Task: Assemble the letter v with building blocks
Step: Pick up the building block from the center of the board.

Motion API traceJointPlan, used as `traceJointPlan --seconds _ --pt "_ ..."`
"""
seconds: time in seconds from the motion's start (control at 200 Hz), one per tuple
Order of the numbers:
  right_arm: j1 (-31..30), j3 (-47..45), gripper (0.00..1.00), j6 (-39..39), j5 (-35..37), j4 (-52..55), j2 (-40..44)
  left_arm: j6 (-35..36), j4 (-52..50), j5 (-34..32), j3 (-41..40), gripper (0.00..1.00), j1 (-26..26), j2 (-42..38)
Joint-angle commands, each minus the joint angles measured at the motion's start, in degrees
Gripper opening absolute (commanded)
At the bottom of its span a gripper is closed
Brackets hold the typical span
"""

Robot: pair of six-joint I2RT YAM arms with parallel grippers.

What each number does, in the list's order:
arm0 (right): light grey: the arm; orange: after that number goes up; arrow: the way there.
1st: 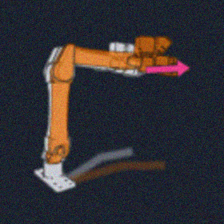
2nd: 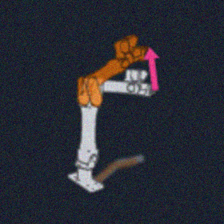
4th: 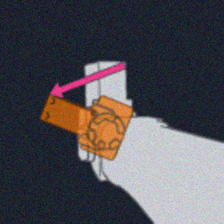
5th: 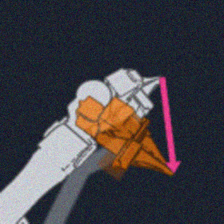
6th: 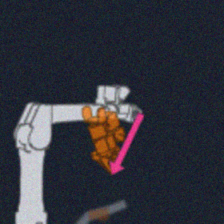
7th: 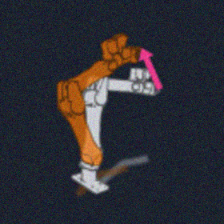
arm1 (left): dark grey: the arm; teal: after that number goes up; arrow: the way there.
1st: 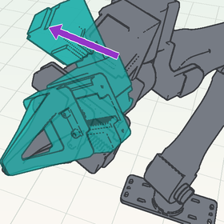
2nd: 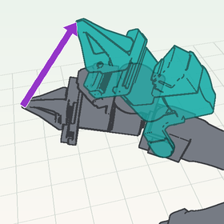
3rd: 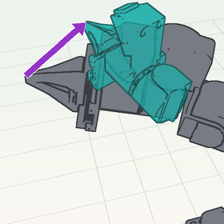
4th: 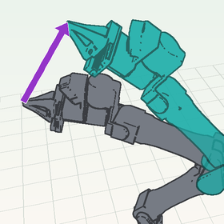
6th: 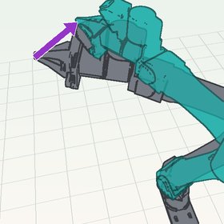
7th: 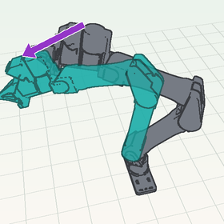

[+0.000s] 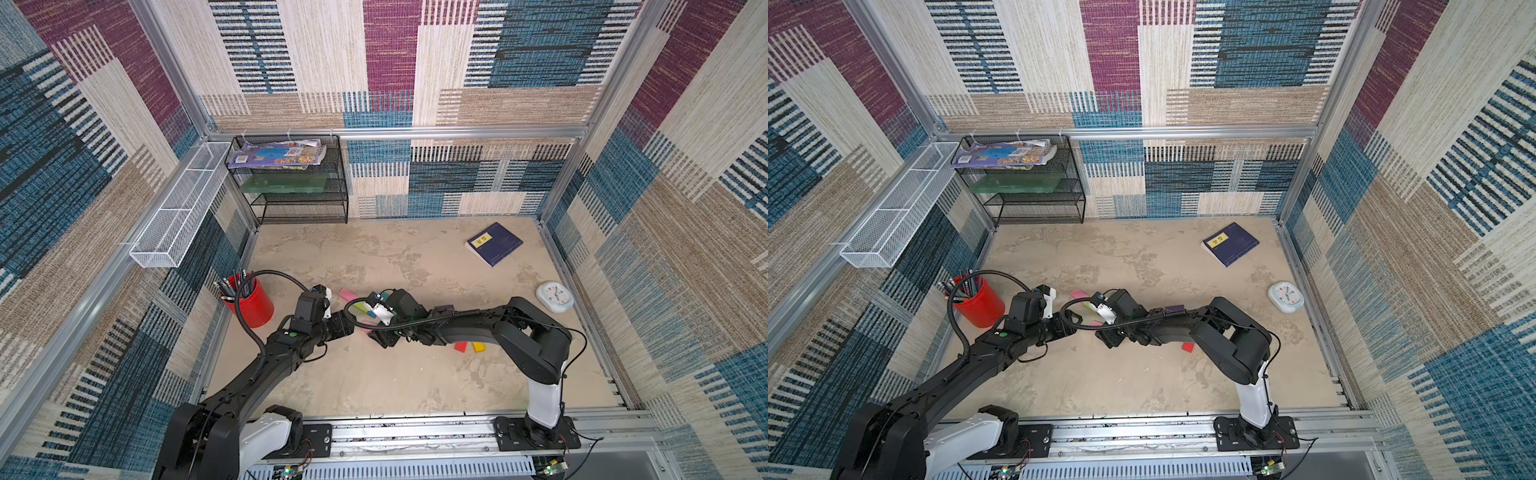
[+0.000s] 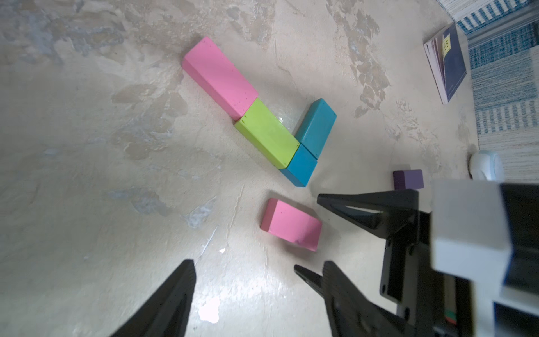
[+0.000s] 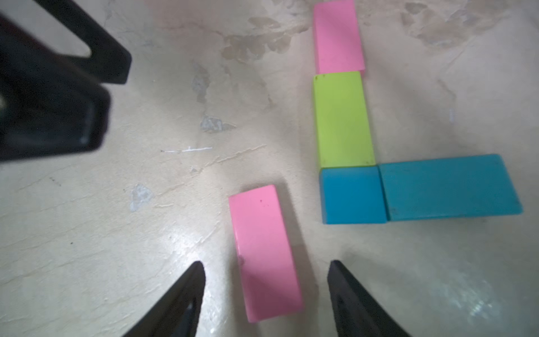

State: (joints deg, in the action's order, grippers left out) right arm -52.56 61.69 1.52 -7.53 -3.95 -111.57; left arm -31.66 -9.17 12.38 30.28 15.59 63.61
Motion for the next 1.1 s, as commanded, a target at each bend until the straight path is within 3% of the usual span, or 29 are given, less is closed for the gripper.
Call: traceJointPlan --seconds 0.0,0.21,0.361,0.446,0.616,0.756,0.906,1.092 --pt "-0.6 1.0 0.65 1.5 0.1 2.5 -1.4 -1.5 1.3 1.5 -0.3 0.71 -0.6 -0.3" --pt "-2.3 1.2 0.55 2.0 3.7 4.5 -2.2 -0.8 0.7 1.7 0.6 0.71 -1.2 0.9" --pt "-4.0 1.2 0.28 2.2 6.0 6.5 -1.7 -1.0 0.5 1.6 0.5 0.71 -2.0 0.7" --pt "-4.0 0.1 0.22 1.2 3.9 6.8 0.3 -1.2 0.3 1.9 0.3 0.71 -2.7 0.4" --pt "-3.0 -3.4 0.19 -1.6 -0.2 4.4 8.9 -0.4 -0.3 3.9 2.1 0.69 -3.1 0.1" --pt "1.8 -4.9 0.18 -5.6 -3.7 1.0 16.0 1.4 -1.5 5.2 5.1 0.66 -3.0 1.2" --pt "7.2 -4.1 0.18 -9.3 -5.2 0.6 17.9 2.7 -3.2 6.9 8.3 0.64 -2.9 1.7" --pt "9.7 -2.6 0.18 -10.9 -3.3 1.4 17.7 4.2 -5.3 6.3 11.7 0.63 -2.6 1.0"
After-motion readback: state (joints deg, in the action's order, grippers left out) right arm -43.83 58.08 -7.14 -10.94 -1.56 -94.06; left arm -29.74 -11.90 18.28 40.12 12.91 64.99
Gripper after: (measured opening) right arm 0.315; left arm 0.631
